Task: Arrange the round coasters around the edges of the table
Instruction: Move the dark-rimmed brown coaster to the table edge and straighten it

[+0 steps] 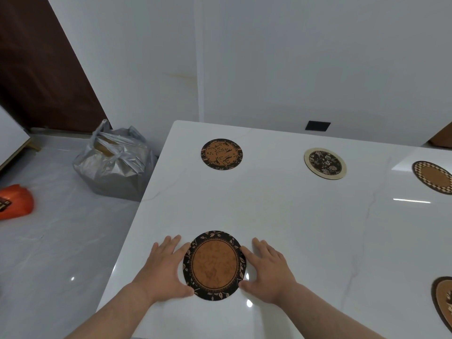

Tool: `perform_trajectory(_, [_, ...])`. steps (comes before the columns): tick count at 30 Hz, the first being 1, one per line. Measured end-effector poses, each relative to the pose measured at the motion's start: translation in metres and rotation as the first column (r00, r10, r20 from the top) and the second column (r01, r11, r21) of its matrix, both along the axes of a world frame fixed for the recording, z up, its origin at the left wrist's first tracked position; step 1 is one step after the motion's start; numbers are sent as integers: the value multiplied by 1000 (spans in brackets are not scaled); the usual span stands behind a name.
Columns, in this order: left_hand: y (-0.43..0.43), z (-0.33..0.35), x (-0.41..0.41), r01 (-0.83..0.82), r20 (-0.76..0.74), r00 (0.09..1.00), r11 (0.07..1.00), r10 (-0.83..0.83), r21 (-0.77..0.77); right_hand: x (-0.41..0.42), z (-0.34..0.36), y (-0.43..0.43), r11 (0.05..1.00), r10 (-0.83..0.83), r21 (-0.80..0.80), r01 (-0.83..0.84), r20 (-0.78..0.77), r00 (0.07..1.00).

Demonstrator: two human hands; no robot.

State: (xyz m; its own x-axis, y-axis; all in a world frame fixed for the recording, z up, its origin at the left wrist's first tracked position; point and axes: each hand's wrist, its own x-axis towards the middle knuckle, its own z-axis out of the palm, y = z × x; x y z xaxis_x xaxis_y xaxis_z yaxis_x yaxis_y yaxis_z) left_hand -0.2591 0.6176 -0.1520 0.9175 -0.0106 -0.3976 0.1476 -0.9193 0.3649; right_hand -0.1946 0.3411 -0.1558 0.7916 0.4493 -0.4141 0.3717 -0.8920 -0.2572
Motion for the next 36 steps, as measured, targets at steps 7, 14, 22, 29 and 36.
perform_trajectory(7, [1,-1,0,13,-5,1000,1000,-13,15,-3,1,2,1000,-24,3,24,-13,1000])
perform_trajectory(14, [4,0,4,48,-25,999,999,-48,23,-5,4,8,999,-54,-8,53,-25,998])
perform_trajectory(22, [6,1,5,52,-15,999,998,-52,46,-5,12,13,997,-71,-23,70,-53,996])
perform_trajectory(29, [5,2,4,37,-9,999,998,-37,51,-7,12,14,997,-70,-36,69,-33,997])
perform_trajectory(36, [10,27,20,93,-99,991,995,-90,27,3,41,10,988,-155,-3,156,-154,976])
